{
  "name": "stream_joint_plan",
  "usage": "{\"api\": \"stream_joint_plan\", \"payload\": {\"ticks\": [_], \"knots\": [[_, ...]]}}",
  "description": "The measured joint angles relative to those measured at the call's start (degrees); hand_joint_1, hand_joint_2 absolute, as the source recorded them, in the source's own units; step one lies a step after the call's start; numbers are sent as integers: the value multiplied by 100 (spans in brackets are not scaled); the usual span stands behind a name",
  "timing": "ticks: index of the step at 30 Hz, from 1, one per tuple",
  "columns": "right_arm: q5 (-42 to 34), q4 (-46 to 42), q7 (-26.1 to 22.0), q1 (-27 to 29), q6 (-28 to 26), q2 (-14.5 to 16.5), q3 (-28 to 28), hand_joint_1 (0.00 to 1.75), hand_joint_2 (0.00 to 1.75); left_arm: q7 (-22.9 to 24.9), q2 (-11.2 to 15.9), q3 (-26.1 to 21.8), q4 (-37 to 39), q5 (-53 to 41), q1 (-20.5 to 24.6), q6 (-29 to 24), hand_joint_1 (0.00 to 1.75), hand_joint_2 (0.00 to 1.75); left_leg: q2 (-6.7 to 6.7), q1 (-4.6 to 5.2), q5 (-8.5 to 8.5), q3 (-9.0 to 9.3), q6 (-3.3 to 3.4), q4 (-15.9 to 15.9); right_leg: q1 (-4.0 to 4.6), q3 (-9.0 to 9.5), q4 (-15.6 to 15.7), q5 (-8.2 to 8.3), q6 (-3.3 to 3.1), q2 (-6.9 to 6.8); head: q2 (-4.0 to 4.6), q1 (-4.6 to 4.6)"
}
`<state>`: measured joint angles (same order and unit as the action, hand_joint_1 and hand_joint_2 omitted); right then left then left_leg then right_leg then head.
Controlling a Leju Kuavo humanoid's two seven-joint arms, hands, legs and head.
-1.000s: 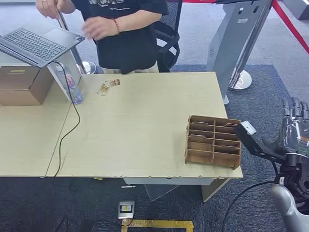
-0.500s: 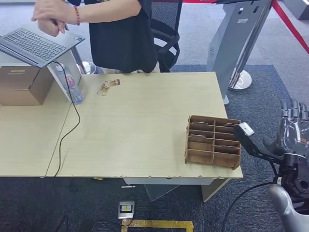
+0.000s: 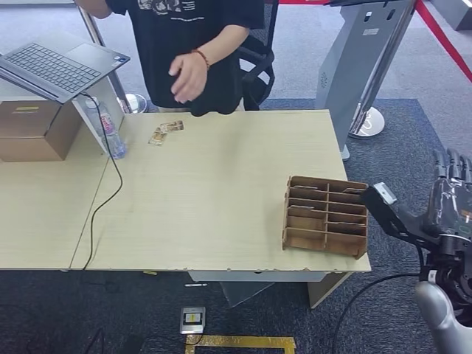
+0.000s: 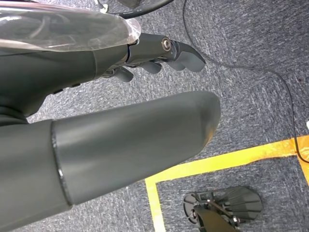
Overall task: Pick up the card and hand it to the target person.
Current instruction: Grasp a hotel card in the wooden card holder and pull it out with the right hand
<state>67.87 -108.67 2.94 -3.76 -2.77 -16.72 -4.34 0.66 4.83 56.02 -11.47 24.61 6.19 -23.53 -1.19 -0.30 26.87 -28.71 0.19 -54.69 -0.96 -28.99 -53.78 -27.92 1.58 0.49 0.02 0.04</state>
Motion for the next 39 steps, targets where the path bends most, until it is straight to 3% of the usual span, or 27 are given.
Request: {"api": "stream_joint_plan", "payload": {"ticks": [6,14,23,29,37,39], "knots": [[-357,-1,-170,77,-295,1,78,0,175,9,0,0,0,21,0,-14,0,0,0,0,0,0,0,0,0,0,0,0,0,0,0,0],[363,-1,-345,126,-411,0,34,0,175,76,-1,0,0,13,0,-14,0,0,0,0,0,0,0,0,0,0,0,0,0,0,0,0],[254,0,-389,161,-470,1,3,0,175,77,-3,0,0,13,0,-15,0,0,0,0,0,-1,0,0,0,0,0,0,0,0,0,1],[-271,25,-646,177,-614,2,-4,0,175,76,-5,0,0,13,0,-16,0,0,0,0,0,-1,0,1,0,0,0,0,0,0,0,0],[1031,185,-228,187,-414,2,-98,0,175,76,-5,0,0,19,1,-44,0,0,0,0,0,-2,0,1,0,0,0,0,0,0,0,0],[1008,249,-215,191,-424,2,-119,0,175,76,-7,0,0,19,1,-44,0,0,0,0,0,-2,0,1,0,0,0,0,0,0,0,0]]}}
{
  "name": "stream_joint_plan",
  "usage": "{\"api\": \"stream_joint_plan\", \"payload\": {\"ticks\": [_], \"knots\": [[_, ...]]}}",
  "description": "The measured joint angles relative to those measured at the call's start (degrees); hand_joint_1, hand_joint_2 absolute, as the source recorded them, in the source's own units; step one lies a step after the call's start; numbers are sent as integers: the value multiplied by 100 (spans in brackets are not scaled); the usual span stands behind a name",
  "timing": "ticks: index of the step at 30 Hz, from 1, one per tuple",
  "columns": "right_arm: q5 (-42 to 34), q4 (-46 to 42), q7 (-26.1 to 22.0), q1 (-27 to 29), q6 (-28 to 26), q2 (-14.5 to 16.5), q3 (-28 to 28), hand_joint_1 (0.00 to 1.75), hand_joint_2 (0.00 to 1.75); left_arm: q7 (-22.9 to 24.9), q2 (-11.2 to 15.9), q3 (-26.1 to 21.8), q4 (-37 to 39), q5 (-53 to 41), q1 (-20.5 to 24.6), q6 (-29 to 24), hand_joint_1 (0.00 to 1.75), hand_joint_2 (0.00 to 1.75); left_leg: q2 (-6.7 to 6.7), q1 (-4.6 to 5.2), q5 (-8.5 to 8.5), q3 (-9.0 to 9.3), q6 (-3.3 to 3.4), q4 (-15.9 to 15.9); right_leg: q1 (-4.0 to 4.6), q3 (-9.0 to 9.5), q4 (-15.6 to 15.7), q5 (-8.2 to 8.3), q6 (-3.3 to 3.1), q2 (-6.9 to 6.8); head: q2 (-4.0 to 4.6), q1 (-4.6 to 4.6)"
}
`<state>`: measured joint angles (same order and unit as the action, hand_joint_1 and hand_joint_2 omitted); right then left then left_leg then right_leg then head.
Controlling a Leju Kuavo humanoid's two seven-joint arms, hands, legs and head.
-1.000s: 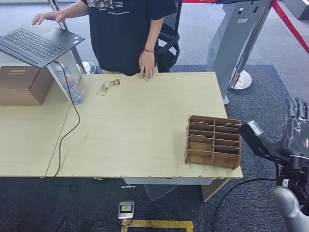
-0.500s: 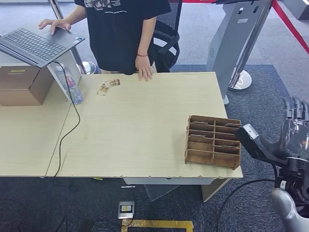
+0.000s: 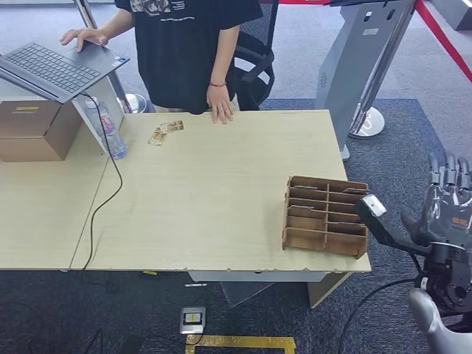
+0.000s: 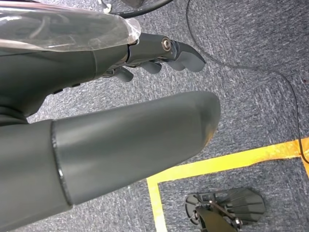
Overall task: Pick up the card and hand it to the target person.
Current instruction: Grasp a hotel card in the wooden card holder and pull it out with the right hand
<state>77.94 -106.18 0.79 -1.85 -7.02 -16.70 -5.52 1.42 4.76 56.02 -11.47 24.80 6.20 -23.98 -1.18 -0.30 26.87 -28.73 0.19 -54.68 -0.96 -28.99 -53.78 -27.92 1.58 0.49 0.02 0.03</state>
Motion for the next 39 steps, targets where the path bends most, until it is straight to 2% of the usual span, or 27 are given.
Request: {"api": "stream_joint_plan", "payload": {"ticks": [4,6,10,16,21,27,29,31,37,39], "knots": [[-1047,84,-304,22,-225,10,-5,0,175,0,0,0,0,-5,0,1,0,0,0,0,0,0,0,0,0,0,0,0,0,0,0,1],[-1578,112,-448,34,-157,16,-2,0,175,0,0,0,0,-5,0,2,0,0,0,0,0,0,0,0,0,0,0,0,0,0,0,1],[-1972,137,-589,50,69,23,-4,0,175,0,2,0,0,2,0,2,0,0,0,0,0,0,0,0,0,0,0,0,0,0,0,0],[-1837,148,-651,49,15,39,-23,3,175,0,2,0,0,8,0,2,0,0,0,0,0,0,0,0,0,0,0,0,0,0,0,1],[-1647,186,-663,36,-26,69,-62,25,175,-1,6,0,0,-3,0,19,0,0,0,0,0,-2,0,0,0,0,0,0,0,0,0,1],[-1520,250,-669,-30,-37,106,-160,75,175,-7,15,-1,0,-31,1,37,0,0,0,0,0,-2,0,0,0,0,0,0,0,0,0,1],[-1482,277,-665,-70,-42,118,-199,99,175,-9,15,0,0,-42,2,37,0,0,0,0,0,-3,0,0,0,0,0,0,0,0,0,1],[-1421,313,-639,-124,-70,129,-240,111,175,-15,15,0,0,-48,2,37,0,0,0,0,0,-3,0,0,0,0,0,0,0,0,0,1],[-1334,438,-580,-279,-144,149,-342,106,175,-26,15,0,0,-63,3,37,0,0,-1,0,0,-4,0,0,0,0,0,0,0,-1,0,1],[-1307,486,-573,-316,-151,154,-369,95,175,-26,15,0,0,-64,4,37,0,0,-1,0,0,-4,0,0,0,0,0,0,0,-1,0,1]]}}
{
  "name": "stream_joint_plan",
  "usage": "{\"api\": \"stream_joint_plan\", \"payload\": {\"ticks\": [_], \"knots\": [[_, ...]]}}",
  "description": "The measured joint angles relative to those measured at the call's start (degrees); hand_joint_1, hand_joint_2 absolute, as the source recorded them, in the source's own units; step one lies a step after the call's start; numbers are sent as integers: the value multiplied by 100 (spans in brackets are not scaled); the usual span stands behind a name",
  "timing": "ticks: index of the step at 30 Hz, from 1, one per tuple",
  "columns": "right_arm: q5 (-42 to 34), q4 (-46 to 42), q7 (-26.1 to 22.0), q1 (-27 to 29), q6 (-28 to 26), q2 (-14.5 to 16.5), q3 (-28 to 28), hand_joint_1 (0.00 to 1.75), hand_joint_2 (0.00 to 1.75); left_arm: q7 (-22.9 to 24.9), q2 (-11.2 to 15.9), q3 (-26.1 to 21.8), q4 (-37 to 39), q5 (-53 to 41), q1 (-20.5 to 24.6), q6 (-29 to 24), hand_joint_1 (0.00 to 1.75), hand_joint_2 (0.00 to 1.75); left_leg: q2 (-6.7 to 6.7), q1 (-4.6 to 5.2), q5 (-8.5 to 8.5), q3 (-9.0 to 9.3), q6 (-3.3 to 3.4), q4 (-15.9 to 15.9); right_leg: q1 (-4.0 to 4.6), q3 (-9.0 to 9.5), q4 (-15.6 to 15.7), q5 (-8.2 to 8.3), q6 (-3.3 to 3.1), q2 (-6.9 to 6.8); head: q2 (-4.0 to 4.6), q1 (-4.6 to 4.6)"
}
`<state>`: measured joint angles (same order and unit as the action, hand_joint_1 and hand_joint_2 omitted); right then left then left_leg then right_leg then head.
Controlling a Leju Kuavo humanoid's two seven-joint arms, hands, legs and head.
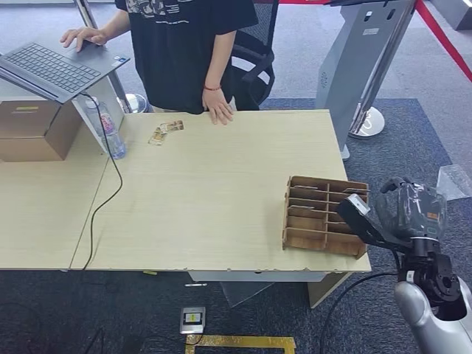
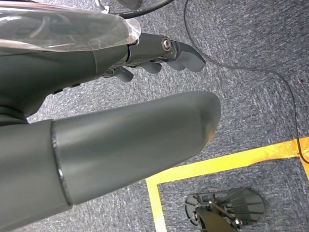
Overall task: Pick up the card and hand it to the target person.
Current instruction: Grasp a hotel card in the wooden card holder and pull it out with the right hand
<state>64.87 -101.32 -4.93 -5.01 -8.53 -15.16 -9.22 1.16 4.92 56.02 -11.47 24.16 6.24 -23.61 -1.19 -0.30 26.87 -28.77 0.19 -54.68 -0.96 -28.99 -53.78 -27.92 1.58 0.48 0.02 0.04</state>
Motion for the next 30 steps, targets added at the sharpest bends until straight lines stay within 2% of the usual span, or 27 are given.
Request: {"api": "stream_joint_plan", "payload": {"ticks": [2,6,11,20,24,30], "knots": [[11,50,3,-29,-5,7,-24,82,175,0,0,0,0,-2,0,1,0,0,0,0,0,0,0,0,0,0,0,0,0,0,0,0],[21,154,11,-77,-12,21,-71,74,175,-2,0,0,0,-33,0,12,0,0,0,0,0,0,0,0,0,0,0,0,0,0,0,-1],[42,311,15,-135,13,25,-118,51,175,-21,0,0,0,-77,0,50,0,0,0,0,0,0,0,0,0,0,0,0,0,0,0,0],[53,662,-25,-315,47,37,-208,56,175,-40,-1,0,0,-96,1,66,0,0,-1,0,0,0,0,0,0,0,0,0,0,-1,0,0],[43,804,-37,-384,49,45,-243,65,175,-40,-2,0,0,-109,2,67,0,0,-1,0,0,-1,0,0,0,0,0,0,0,0,0,0],[21,998,-69,-498,40,57,-282,62,175,-41,-2,0,0,-142,2,75,0,0,-1,0,0,-1,0,0,0,0,0,0,0,-1,0,0]]}}
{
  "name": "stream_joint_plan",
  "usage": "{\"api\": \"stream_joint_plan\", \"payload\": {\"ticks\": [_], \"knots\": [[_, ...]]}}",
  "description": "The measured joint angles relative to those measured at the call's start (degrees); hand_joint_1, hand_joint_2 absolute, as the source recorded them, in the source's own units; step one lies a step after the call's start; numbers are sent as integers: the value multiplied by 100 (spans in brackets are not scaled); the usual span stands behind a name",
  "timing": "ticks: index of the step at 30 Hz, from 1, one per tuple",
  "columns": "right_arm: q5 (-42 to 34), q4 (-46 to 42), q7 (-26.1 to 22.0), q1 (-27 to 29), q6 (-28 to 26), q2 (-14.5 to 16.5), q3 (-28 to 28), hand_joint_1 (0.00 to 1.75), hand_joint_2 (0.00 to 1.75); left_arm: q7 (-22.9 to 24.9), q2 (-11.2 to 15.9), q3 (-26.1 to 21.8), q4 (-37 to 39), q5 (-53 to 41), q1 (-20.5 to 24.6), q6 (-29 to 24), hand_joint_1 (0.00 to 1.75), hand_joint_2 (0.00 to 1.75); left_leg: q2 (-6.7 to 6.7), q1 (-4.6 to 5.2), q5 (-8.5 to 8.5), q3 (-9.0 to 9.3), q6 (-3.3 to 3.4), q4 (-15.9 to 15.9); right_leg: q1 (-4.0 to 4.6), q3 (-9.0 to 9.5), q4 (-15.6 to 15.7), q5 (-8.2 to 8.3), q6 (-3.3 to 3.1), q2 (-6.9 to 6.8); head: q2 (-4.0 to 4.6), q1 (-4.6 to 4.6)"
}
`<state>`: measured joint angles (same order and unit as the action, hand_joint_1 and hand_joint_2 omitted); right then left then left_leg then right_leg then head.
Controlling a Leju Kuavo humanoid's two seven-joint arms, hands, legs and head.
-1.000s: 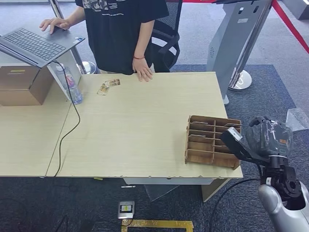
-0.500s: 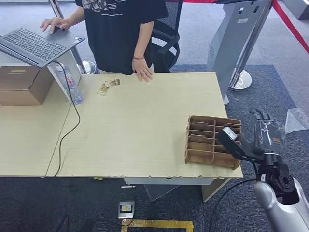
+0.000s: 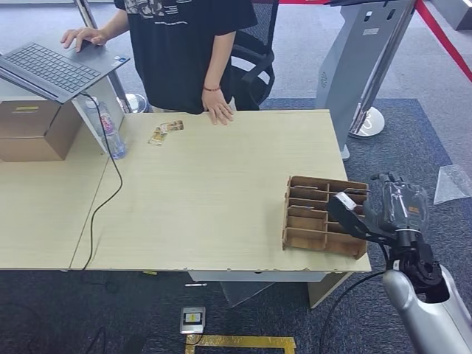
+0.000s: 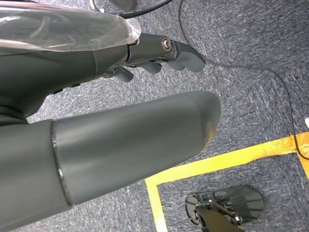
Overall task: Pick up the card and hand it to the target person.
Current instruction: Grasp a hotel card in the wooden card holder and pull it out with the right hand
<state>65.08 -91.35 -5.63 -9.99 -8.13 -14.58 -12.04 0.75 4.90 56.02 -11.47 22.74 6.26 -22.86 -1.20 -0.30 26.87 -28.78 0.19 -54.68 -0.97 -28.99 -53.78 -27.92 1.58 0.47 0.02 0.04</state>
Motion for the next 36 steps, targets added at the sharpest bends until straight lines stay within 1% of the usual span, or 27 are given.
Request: {"api": "stream_joint_plan", "payload": {"ticks": [2,6,10,20,25,31,36], "knots": [[18,67,-21,-58,-4,12,-12,61,175,-1,-1,0,0,-7,0,-1,0,0,0,0,0,0,0,0,0,0,0,0,0,0,0,0],[47,207,-50,-166,-14,29,-45,70,175,-3,-1,0,0,-14,0,-1,0,0,0,0,0,0,0,0,0,0,0,0,0,0,0,0],[54,371,-57,-265,-14,41,-73,73,175,-4,-1,0,0,-14,2,-5,0,0,0,0,0,0,0,0,0,0,0,0,0,0,0,0],[44,814,-87,-479,-31,45,-79,93,175,-94,-1,0,0,-43,5,-9,0,0,0,0,0,0,0,-1,0,-1,0,0,0,0,0,0],[72,1068,-118,-580,-40,46,-79,91,175,-108,-5,0,0,-46,22,-9,0,0,0,0,0,0,0,-1,0,-1,0,0,0,0,0,-1],[98,1369,-182,-681,-106,46,-81,81,175,-121,-7,0,0,-27,27,-14,0,0,0,0,0,0,0,-1,0,-1,0,0,0,0,0,-1],[108,1600,-227,-781,-170,46,-87,78,175,-134,-9,0,0,-2,25,-28,0,0,0,0,0,0,0,-1,0,-1,0,0,0,0,0,0]]}}
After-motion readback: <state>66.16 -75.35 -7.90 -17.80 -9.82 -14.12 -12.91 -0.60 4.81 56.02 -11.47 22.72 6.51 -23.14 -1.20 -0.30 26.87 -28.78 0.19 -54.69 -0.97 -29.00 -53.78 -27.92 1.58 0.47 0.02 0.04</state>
